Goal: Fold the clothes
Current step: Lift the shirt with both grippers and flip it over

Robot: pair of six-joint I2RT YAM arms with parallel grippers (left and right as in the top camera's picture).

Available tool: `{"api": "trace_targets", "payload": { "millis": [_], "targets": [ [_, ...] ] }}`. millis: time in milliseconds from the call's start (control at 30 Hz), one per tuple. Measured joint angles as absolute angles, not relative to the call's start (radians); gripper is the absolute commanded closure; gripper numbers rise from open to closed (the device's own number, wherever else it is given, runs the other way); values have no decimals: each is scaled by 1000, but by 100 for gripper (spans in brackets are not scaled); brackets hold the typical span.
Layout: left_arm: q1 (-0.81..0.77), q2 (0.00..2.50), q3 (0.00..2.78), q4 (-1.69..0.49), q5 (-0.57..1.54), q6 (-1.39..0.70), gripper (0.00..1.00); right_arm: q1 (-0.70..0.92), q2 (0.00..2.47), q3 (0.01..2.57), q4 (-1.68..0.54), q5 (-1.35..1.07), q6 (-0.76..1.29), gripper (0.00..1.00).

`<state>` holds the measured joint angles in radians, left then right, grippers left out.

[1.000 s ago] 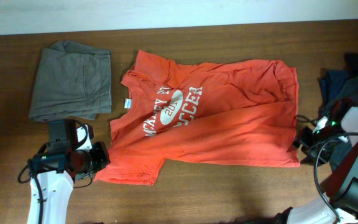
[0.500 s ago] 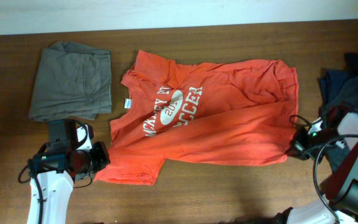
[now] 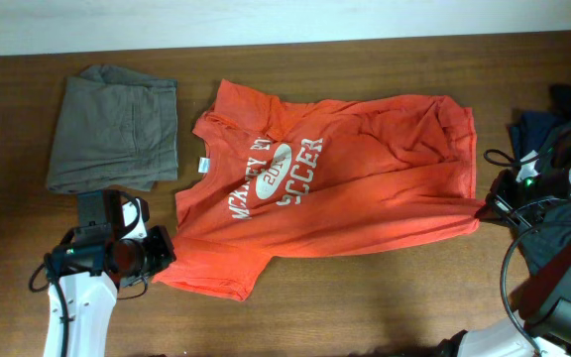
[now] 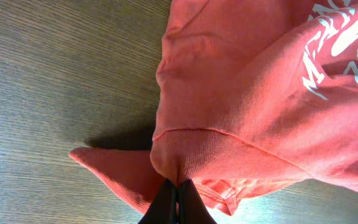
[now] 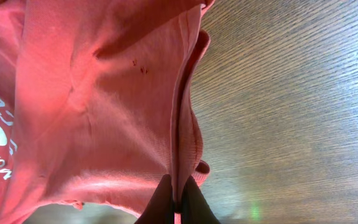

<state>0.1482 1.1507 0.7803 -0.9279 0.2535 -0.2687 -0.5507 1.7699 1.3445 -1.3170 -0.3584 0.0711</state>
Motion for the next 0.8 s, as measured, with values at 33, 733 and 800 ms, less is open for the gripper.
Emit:
{"api": "trace_targets", "payload": {
  "millis": [33, 733, 800],
  "targets": [
    [148, 1151, 780, -928, 253, -269, 99, -551, 1770, 1345, -1316, -362, 69, 96],
    [148, 1153, 1283, -1021, 463, -14, 100, -521, 1572, 1715, -1238, -619, 9, 96],
    [148, 1160, 1477, -1013, 466, 0, 100, -521, 1547, 1868, -1254, -604, 82, 96]
  ]
}}
